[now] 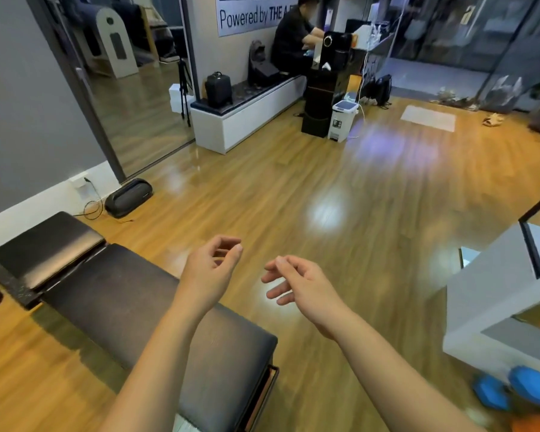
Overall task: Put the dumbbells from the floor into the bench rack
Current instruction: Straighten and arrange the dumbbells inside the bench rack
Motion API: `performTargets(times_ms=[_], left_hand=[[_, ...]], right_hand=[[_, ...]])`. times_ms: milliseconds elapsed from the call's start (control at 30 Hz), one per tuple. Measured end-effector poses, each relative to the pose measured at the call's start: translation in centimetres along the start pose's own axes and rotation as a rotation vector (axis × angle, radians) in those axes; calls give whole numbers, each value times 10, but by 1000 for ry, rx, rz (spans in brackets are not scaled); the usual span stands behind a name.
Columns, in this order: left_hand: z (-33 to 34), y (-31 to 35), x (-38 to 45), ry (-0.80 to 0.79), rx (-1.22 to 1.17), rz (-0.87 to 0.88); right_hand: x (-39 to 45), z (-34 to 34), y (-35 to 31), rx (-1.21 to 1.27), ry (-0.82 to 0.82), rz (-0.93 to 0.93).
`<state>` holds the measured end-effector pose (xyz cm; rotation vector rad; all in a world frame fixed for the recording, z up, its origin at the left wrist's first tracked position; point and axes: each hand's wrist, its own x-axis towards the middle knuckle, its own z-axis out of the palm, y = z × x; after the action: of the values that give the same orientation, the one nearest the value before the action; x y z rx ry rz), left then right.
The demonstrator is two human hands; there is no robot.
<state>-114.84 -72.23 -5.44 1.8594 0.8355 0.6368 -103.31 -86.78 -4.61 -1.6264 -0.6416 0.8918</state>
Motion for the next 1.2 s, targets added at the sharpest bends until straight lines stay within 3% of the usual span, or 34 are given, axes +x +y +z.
performTargets(times_ms=[367, 767, 900, 1200], left_hand=[[88, 20, 127, 79, 42, -51], [188, 55, 247, 293, 94, -161], [193, 45, 261, 367, 134, -270], [143, -46, 301, 676, 78, -541]], right_hand=[[143, -104, -18, -11, -93, -23], [305, -214, -38, -114, -405, -39], [355, -216, -42, -81, -425, -6], [462, -146, -38, -197, -703, 4]])
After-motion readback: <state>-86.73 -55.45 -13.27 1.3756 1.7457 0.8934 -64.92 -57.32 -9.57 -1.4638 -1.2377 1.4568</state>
